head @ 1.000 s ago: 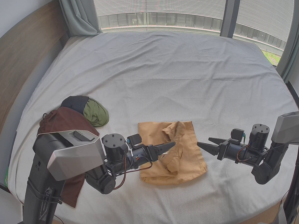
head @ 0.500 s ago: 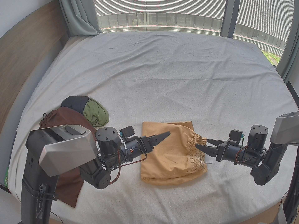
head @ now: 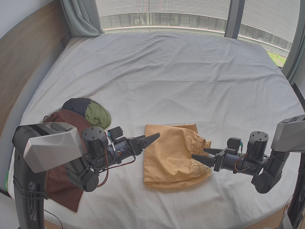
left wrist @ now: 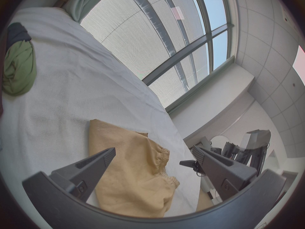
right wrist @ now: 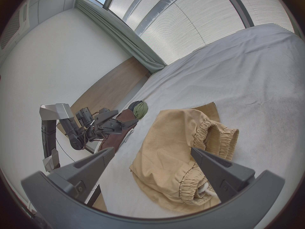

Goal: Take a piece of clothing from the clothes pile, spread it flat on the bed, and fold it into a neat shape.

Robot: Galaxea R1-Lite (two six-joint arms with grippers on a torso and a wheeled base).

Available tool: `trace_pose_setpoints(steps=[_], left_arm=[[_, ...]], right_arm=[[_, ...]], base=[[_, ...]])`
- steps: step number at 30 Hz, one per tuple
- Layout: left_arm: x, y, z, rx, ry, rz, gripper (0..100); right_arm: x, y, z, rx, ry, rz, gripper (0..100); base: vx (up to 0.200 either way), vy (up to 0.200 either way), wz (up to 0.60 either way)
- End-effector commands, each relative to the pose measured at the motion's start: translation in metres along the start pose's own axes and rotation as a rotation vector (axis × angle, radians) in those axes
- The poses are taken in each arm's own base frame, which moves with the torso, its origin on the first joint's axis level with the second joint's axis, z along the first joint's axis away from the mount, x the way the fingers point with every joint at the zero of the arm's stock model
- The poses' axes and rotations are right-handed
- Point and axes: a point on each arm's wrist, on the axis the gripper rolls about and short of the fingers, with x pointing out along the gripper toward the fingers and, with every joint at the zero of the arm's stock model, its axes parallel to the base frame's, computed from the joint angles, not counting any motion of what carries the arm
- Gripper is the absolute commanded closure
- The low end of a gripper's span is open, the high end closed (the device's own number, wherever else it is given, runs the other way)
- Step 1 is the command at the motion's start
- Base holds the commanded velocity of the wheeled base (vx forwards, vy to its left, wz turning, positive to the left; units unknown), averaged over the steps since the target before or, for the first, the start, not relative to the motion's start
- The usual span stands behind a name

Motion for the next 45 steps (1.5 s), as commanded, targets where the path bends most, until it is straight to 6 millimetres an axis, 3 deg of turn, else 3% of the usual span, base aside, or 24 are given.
trace_pose_setpoints(steps=[1,6,15,25,33,41,45], left_arm=[[-0.029,0.0,0.013,0.072,0.019,0.015,0],[-0.053,-0.003,0.026,0.116,0.022,0.016,0],[-0.08,0.002,0.025,0.202,0.048,0.069,0],[-0.092,0.008,0.025,0.339,0.06,0.105,0],[-0.091,0.01,0.023,0.343,0.066,0.107,0],[-0.094,0.013,0.027,0.346,0.054,0.124,0],[-0.095,0.014,0.028,0.347,0.05,0.129,0]], right_arm=[[0.007,0.0,-0.014,0.018,0.042,-0.004,0],[0.01,0.002,-0.017,0.018,0.054,-0.002,0],[0.015,0.001,-0.027,0.026,0.082,-0.01,0],[0.017,-0.002,-0.035,0.039,0.108,-0.017,0],[0.019,-0.009,-0.047,0.054,0.144,-0.035,0],[0.022,-0.023,-0.074,0.044,0.218,-0.086,0],[0.023,-0.025,-0.076,0.042,0.221,-0.09,0]], base=[[0.0,0.0,0.0],[0.0,0.0,0.0],[0.0,0.0,0.0],[0.0,0.0,0.0],[0.0,0.0,0.0],[0.0,0.0,0.0],[0.0,0.0,0.0]])
